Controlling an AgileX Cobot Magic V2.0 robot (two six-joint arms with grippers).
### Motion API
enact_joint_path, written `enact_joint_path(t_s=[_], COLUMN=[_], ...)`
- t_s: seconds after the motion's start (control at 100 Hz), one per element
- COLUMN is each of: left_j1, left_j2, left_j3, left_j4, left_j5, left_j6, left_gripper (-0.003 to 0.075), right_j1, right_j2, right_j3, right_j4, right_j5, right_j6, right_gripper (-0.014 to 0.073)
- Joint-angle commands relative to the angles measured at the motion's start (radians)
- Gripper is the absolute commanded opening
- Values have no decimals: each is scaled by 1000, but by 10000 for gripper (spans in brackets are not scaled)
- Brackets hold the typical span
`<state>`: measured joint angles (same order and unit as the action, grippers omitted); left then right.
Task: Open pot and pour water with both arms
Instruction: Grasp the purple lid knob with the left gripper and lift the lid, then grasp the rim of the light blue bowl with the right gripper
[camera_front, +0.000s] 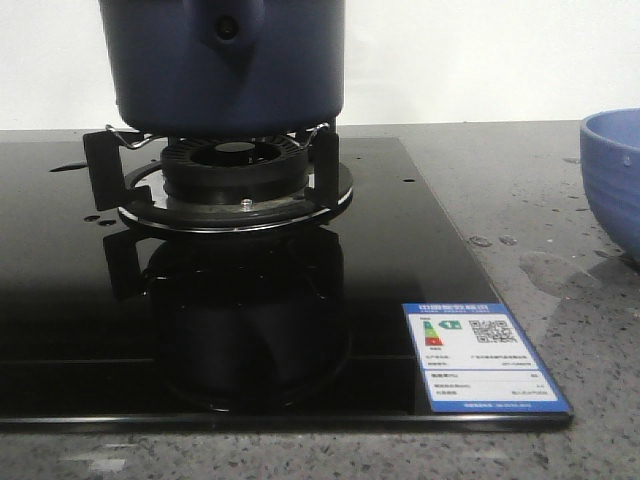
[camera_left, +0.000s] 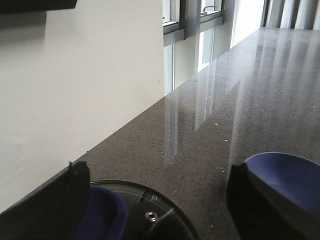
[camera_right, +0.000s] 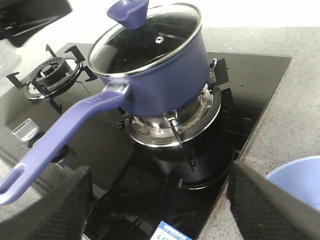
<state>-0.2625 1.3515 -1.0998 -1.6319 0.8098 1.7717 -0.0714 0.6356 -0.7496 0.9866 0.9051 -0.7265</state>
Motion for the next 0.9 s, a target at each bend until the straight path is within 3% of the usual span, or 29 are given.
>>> enact_joint_path(t_s=[0.0, 0.14, 0.74, 0.83, 0.89], left_j1=[3, 3, 14, 14, 14], left_j2=[-2, 28, 159, 165, 165], left_j3=[-42, -46, -48, -48, -48], left_j4=[-71, -63, -158, -185, -194], left_j5=[-31, -91, -51, -19, -9], left_j6=[5, 20, 88, 88, 88], left_gripper=[586, 619, 618, 606, 558], right_j1=[-5, -5, -5, -5, -5], right_j2=[9, 9, 9, 9, 9], right_j3=[-34, -34, -34, -34, -34], right_j4=[40, 38, 33, 33, 33], right_j5=[-34, -32, -36, -40, -40], right_j6=[-16, -16, -16, -16, -16], right_gripper=[511, 511, 511, 511, 511])
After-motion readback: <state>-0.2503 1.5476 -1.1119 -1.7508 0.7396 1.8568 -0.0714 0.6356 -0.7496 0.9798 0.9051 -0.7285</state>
